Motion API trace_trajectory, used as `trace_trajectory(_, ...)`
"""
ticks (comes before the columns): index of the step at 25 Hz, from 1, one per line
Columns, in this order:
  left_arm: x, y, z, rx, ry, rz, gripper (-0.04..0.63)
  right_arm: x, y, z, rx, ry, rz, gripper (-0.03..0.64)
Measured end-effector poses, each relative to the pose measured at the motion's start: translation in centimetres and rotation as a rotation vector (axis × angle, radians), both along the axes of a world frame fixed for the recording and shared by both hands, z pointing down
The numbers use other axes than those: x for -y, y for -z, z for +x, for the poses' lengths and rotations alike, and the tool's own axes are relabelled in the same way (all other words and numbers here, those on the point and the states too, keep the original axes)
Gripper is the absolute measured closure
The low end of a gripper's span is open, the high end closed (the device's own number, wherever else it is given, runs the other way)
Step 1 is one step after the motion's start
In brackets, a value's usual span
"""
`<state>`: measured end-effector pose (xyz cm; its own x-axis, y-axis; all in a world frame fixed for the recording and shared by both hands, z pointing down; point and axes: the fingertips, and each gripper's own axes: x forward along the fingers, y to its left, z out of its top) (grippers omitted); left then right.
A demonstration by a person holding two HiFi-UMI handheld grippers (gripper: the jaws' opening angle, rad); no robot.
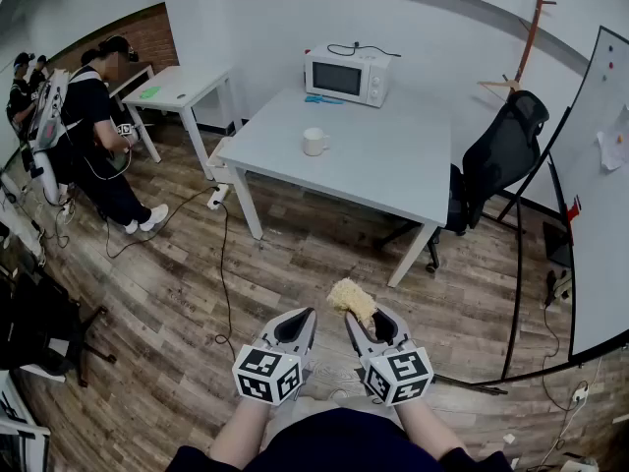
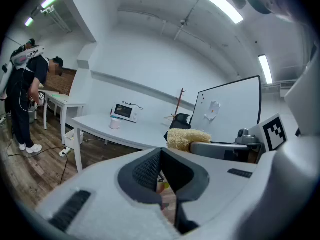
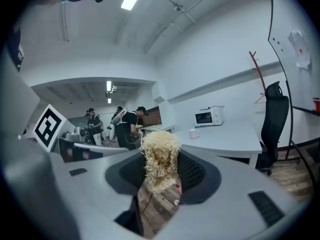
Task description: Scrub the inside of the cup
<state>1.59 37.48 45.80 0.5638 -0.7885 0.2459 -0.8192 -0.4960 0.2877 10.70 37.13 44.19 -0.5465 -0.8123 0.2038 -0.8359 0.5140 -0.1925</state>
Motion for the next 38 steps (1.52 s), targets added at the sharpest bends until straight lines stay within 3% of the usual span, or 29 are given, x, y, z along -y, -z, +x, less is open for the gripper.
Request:
trace_trajectory(8, -0.6, -0.4, 2.1, -0.011, 0.021, 0.001, 0.578, -0.8, 0.0, 1.6, -0.011, 0.027, 0.025, 0.443)
trace_trajectory(15, -0.5, -1.2, 3.5, 0.054, 0.081, 0.022, 0.577, -0.8, -0.3, 3.5, 0.06, 0.042, -0.01, 0.442)
trace_trajectory(23, 0.5, -1.8, 3.0, 0.091, 0.13, 0.004, 0.577, 0.3, -0.9, 3.8, 0.043, 0.049, -0.028, 0.442)
trace_trajectory(31, 5.7, -3.2, 2.0, 0.098, 0.133, 0.003, 0.577, 5.2, -2.5, 3.1, 0.036, 0.032, -0.05, 0.442)
trace_trajectory(38, 14.5, -3.0, -0.1, 0.117, 0.112, 0.005, 0.577, 14.1, -2.6, 0.7, 0.032, 0.016, -0.064, 0.442)
